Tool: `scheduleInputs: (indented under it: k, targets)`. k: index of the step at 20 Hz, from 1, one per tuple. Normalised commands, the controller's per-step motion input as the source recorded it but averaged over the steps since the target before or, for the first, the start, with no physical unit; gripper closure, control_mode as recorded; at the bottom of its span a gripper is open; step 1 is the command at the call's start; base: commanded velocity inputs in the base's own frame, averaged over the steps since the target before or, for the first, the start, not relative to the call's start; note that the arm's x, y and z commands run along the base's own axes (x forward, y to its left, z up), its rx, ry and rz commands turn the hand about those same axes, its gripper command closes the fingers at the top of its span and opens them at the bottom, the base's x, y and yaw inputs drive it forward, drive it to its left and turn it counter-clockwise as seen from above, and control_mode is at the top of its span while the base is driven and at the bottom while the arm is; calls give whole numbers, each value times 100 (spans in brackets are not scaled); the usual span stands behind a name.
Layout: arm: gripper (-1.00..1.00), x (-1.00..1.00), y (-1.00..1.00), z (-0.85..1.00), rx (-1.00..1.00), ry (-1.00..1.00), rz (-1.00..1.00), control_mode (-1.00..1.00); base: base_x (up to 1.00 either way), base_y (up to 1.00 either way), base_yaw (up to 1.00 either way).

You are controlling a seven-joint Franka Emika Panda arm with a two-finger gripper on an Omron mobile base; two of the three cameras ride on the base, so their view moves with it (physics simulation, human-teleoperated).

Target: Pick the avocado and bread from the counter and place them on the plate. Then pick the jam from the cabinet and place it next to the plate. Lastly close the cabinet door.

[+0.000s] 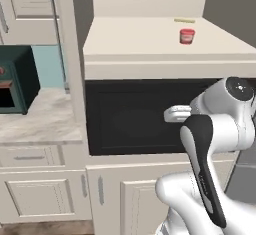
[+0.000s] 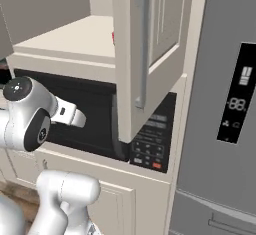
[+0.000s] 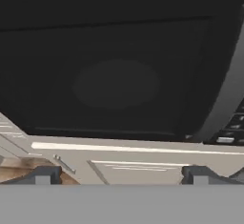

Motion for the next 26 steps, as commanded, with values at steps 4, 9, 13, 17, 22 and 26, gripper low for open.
scheduleInputs:
  k: [4,9,13,17,22,26]
  targets:
    - [-100,0,0,0,0,0,0,100,73,0,0]
    - [-100,0,0,0,0,0,0,100,73,0,0]
    - [-100,0,0,0,0,0,0,100,54,-3,0]
    - [-100,0,0,0,0,0,0,100,36,-1,0]
    - [-100,0,0,0,0,0,0,100,21,-12,-8]
    - [-100,0,0,0,0,0,0,100,24,-12,-16]
